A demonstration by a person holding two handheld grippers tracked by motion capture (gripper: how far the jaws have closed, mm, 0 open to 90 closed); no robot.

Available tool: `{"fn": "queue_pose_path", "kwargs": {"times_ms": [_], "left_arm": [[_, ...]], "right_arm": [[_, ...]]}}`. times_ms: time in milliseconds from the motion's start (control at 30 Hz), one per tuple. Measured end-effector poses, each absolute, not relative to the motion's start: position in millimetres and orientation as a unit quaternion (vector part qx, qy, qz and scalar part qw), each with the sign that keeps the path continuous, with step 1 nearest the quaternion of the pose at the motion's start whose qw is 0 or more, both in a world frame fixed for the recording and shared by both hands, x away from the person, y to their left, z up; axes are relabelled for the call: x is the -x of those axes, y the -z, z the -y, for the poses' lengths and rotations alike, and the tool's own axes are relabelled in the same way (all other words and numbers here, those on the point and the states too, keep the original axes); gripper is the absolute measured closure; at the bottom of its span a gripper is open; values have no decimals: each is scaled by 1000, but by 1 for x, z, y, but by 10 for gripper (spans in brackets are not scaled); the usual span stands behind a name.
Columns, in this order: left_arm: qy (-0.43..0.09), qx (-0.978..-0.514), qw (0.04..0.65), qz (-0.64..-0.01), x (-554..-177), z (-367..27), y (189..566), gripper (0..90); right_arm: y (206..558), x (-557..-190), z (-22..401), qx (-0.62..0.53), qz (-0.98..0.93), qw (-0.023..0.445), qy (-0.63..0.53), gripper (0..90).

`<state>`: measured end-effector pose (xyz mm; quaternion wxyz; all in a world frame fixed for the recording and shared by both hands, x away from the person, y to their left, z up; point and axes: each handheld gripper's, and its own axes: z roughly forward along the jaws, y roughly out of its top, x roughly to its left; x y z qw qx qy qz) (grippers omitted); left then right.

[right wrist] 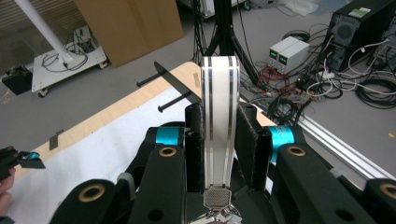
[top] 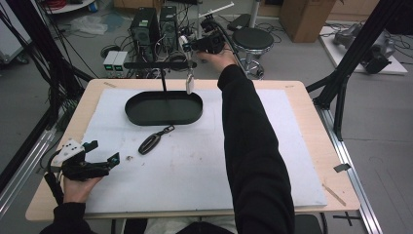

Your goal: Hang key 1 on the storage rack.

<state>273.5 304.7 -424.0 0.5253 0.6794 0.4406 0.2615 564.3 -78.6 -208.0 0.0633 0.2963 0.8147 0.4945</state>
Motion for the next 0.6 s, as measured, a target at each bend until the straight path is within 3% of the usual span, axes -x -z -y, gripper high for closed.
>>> {"fn": "queue_pose_path", "kwargs": {"times_ms": [600], "left_arm": [[-260,-682,523,-440,-274,-304,425,17]], "right_arm": [[214,-579,78,-313,-795,63,-515,748]]}}
